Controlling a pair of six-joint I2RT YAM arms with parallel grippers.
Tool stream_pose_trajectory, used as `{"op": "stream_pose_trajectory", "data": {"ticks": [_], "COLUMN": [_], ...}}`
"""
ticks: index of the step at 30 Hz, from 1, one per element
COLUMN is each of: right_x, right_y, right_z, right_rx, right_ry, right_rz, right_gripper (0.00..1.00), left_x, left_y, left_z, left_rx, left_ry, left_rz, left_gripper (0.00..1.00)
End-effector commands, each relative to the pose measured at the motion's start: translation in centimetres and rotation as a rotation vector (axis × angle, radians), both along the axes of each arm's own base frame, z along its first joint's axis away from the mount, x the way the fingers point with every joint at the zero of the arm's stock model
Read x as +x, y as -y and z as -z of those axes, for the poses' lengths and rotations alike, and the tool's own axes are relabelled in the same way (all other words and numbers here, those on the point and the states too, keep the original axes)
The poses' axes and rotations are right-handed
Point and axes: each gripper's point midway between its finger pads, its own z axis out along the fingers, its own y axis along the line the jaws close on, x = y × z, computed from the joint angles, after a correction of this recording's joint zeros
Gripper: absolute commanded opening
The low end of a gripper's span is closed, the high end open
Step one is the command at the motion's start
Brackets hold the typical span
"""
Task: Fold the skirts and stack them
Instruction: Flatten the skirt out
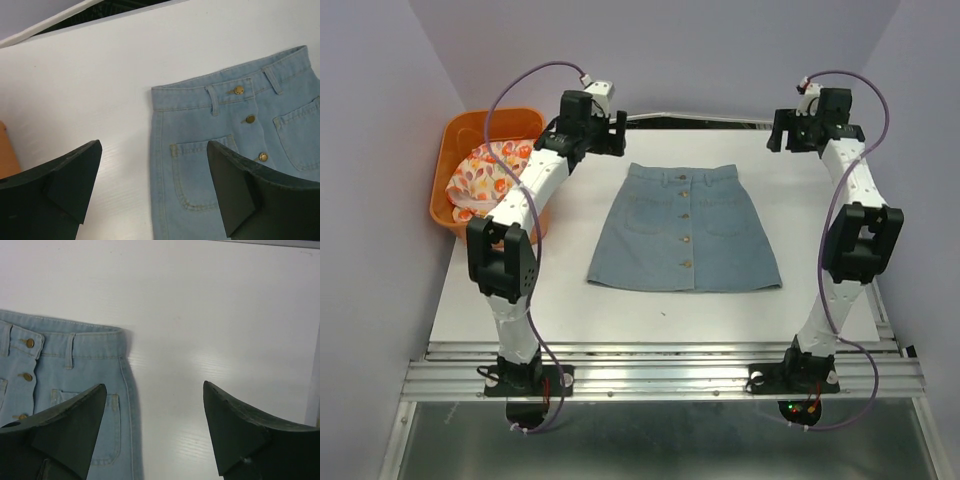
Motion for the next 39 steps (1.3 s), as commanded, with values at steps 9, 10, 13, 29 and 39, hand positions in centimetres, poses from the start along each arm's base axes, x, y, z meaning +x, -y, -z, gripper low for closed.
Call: {"op": "stream_pose_trajectory", "data": {"ticks": [9,10,13,29,39], "right_x": [-10.8,-11.7,-15.6,-31.1,-37.8], "right_y": [-5.8,-6.4,-8.8,-11.6,-27.6], "right_z": [3.7,4.8,8.8,18.4,12.4], "right_rx": [-0.065,-0.070,-0.110,-0.332,0.030], "right_ry": [-0.251,-0.287,-0.412,-0.775,-0.645], "right_rz": [-0.402,-0.429,-0.558,-0.821,-1.172], "right_gripper": [0.66,0.65,0.62,0.55,0.62], "left_x": [-9.6,-10.2,-12.3,-11.9,-0.5], "left_y": [-3.0,-2.9,-1.9,3.4,5.8], "left_z": [1.7,2.2,5.4,18.1,21.5], "left_rx": [0.020,0.021,0.011,0.112,0.216], "left_ry": [-0.041,-0.055,-0.141,-0.491,-0.399], "left_rz": [0.113,0.126,0.189,0.312,0.307], "left_gripper": [0.99,0.99,0.99,0.45,0.41]}}
